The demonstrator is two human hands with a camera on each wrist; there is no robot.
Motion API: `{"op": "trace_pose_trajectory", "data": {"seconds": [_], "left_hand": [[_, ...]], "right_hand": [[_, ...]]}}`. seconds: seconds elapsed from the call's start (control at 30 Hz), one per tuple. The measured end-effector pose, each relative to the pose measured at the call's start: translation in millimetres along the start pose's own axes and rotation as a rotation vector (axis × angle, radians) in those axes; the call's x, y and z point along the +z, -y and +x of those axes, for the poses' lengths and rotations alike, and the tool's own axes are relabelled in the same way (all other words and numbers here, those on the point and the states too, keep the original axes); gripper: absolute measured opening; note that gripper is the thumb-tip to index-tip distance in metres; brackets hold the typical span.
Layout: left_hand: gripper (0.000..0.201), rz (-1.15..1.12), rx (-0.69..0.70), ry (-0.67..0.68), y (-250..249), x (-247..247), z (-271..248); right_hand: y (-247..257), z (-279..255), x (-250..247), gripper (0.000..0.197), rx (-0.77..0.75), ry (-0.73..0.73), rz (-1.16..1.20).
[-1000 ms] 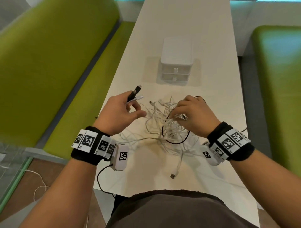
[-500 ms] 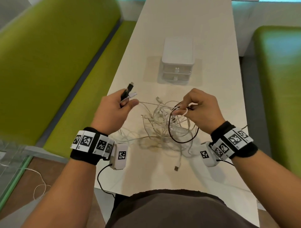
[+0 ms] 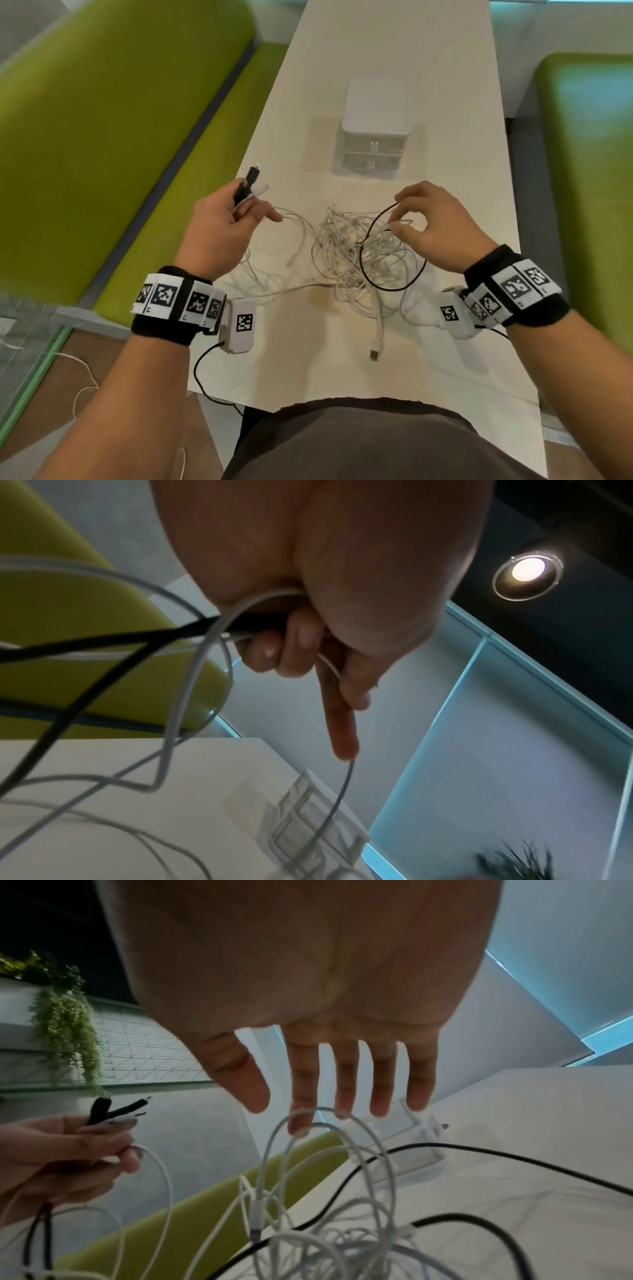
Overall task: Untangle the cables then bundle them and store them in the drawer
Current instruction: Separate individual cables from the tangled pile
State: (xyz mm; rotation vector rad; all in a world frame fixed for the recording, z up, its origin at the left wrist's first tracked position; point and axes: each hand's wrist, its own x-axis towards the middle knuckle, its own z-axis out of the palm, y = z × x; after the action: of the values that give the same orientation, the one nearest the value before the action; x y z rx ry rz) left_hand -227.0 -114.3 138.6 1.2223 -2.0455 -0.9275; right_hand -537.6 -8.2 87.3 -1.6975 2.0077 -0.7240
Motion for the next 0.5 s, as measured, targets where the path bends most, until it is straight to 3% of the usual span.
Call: {"op": "trace_pose_trajectory", "data": {"seconds": [0.1, 0.23, 0.33, 0.4, 0.5], "left_hand": [[0.015, -0.076, -0.002, 0.103, -8, 10, -5], [0.015, -0.172, 0.069, 0.114, -24, 23, -10], [0.023, -0.229, 0.021, 0.155, -22, 19, -8], [0.027, -0.031, -0.054, 0.126, -11, 6, -4], [0.018, 0.446, -0.152, -0.027, 23, -33, 2]], "right_hand": [[22, -3, -2, 0.027, -0.126, -0.089, 0.071], [66, -9, 10, 0.054, -0.178, 0.116, 0.219], [73, -17, 31, 0.018, -0.210, 0.294, 0.183], [63, -22, 37, 0.019, -0.189, 0.346, 0.126], [43, -22, 32, 0.023, -0.123, 0.334, 0.026]]}}
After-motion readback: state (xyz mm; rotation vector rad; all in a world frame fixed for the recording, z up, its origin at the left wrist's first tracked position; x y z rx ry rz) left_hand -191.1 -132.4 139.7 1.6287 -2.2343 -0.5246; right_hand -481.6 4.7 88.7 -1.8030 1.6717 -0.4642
